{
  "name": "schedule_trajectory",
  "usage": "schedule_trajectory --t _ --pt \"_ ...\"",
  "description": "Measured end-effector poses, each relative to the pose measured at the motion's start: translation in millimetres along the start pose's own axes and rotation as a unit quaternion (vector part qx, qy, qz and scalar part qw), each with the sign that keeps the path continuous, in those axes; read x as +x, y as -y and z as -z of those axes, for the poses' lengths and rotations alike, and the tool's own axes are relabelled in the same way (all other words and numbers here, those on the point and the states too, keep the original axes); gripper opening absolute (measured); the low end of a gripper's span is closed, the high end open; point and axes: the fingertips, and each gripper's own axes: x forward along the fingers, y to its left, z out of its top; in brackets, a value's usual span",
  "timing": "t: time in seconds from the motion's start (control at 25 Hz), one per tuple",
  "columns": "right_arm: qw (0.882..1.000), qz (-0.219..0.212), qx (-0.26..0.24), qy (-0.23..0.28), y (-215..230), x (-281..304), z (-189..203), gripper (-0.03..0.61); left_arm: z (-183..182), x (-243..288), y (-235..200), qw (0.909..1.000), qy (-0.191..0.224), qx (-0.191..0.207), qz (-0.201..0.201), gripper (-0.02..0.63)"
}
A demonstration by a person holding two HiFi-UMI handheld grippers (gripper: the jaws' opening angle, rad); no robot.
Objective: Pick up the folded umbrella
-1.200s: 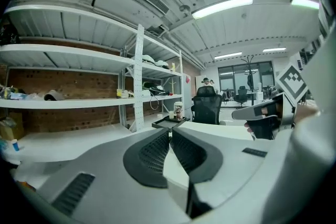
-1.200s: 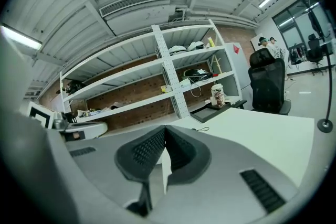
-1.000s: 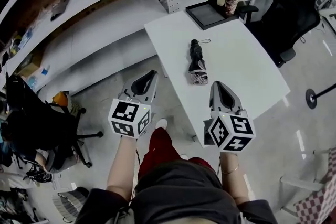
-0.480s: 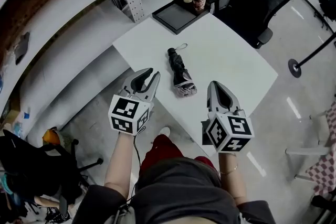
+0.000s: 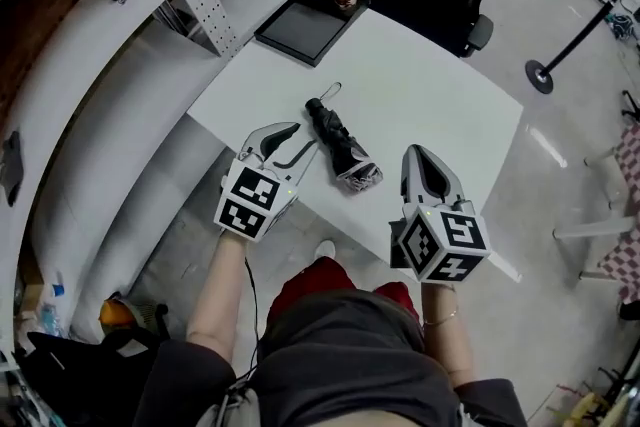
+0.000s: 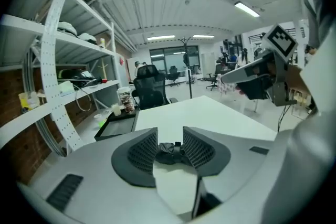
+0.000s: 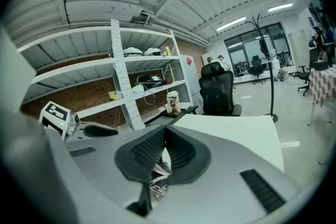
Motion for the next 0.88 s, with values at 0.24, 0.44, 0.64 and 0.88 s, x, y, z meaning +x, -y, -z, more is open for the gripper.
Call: schedule_trajectory --t 0.24,0.44,0.64,0.88 --pt "0.998 0.058 0.015 0.0 6.9 -0.8 8.6 0.018 20.9 32.8 6.8 0.9882 -0.054 0.1 0.103 0.17" --pt "0.994 0.104 0.03 -0.002 16.8 -6.8 20.9 0.018 38.3 59.1 21.8 0.9559 -0.093 0.212 0.181 0.17" --pt "0.99 0.136 0.035 -0.008 15.7 -6.7 31.2 0.018 57.6 77.3 29.9 0.9122 -0.124 0.302 0.248 0.201" --pt "0.987 0.157 0.037 -0.013 17.3 -10.6 35.7 0.018 73.6 92.5 36.9 0.8531 -0.159 0.401 0.293 0.218"
